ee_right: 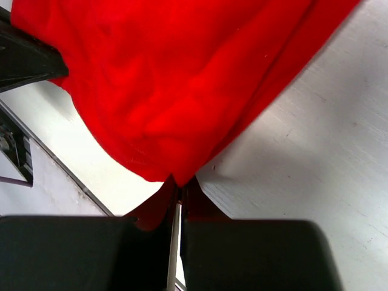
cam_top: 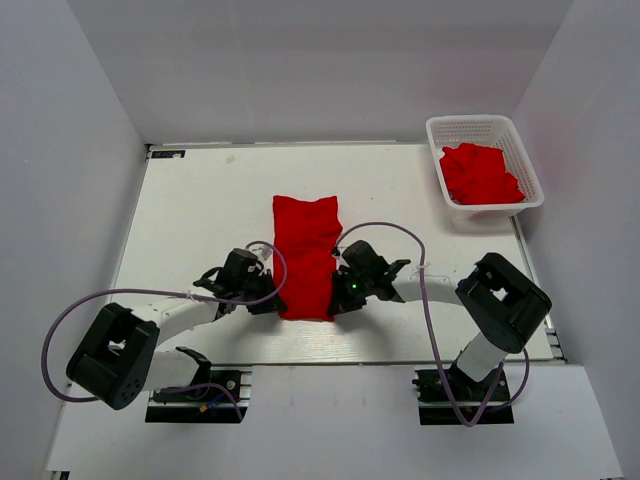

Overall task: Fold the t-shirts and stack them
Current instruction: Grab one side of the 2/3 rectangular tshirt with both arms

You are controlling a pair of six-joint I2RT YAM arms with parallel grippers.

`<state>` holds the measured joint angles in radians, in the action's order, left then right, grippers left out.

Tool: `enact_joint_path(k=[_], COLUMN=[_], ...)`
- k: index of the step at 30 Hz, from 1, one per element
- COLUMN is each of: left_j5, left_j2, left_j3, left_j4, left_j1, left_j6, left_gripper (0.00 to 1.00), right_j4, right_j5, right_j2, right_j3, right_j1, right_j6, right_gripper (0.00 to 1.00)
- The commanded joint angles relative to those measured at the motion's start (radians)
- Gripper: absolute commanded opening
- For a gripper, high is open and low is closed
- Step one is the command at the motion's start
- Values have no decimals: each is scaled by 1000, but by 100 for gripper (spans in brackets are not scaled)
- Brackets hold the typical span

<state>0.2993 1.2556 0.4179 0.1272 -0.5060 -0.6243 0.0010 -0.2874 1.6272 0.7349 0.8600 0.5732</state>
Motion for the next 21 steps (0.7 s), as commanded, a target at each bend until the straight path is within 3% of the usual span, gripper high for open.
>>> enact_joint_path(k=[1,7,12,16,21], left_j5=[-38,-11,-11,-80,-182], left_j2=[-13,-166,-321,-314,-199], left_j3=[-24,-1,111,293,468], left_j4=[63,167,388,494,494], left_j1=[-11,-20,-29,-29,-9], left_j6=[34,57,89,123,187], left_gripper=[0,0,0,0,0], right_j4=[-108,-150,-223,-333,-447], right_j5=[57,73,89,166,353], right_j2=[22,-142,-292,-371,-353], right_j3=[-23,-69,-40,75,283], right_j1=[14,42,76,85,63], right_j6=[-19,7,39,15,-74], right_gripper=[0,0,0,0,0])
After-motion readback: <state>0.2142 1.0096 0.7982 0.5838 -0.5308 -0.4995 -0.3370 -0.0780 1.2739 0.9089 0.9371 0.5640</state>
